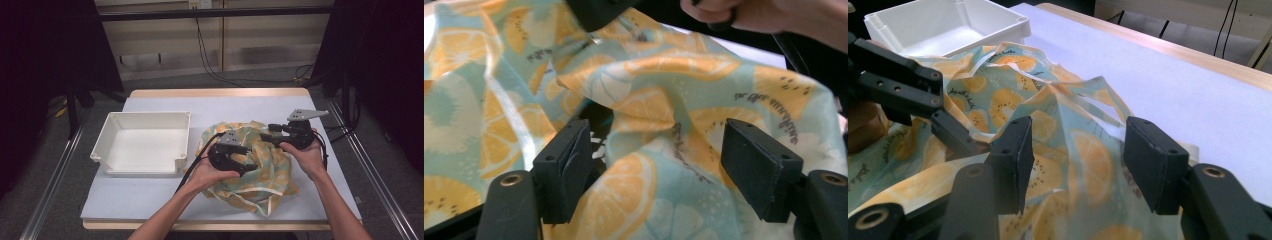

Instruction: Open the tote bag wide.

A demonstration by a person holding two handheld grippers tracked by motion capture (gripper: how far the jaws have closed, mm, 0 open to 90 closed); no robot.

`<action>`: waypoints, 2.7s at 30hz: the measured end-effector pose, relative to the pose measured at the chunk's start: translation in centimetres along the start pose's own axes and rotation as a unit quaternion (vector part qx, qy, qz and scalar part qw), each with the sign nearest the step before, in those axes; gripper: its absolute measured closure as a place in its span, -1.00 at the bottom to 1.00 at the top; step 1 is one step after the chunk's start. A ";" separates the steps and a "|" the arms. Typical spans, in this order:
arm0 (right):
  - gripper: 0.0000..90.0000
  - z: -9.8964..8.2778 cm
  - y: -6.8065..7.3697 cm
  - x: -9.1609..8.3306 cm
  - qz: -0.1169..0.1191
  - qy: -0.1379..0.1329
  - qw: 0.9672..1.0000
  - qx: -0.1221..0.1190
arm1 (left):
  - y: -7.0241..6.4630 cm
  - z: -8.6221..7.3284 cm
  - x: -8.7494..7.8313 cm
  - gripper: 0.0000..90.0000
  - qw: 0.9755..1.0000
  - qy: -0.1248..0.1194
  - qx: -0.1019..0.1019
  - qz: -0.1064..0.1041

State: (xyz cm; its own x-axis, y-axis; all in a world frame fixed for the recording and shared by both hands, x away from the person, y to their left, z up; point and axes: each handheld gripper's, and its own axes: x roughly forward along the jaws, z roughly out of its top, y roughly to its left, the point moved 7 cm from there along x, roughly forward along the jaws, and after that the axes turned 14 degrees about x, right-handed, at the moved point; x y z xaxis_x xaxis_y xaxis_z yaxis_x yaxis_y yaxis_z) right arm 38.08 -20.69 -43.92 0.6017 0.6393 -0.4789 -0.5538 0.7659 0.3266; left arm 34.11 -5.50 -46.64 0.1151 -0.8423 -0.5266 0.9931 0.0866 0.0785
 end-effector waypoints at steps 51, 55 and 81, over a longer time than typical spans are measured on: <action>1.00 0.8 -8.6 3.8 -0.081 -0.005 0.993 0.085 | -12.9 0.3 1.8 1.00 0.979 -0.003 0.163 -0.122; 1.00 1.5 -8.5 4.9 -0.076 -0.008 0.993 0.085 | -12.7 -0.3 2.9 1.00 0.979 0.004 0.154 -0.131; 0.37 -2.2 2.1 -3.9 0.008 -0.007 0.999 0.047 | -9.5 -0.9 -1.5 0.39 0.994 -0.031 0.082 -0.064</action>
State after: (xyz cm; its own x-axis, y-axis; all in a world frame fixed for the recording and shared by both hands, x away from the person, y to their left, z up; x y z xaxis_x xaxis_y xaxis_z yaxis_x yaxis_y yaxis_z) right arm 33.29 -21.73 -43.13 0.6012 0.6517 -0.4625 -0.5075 0.7584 0.4089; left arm 24.48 -4.54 -47.36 -0.0178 -0.8729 -0.4875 0.9823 -0.1063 0.1544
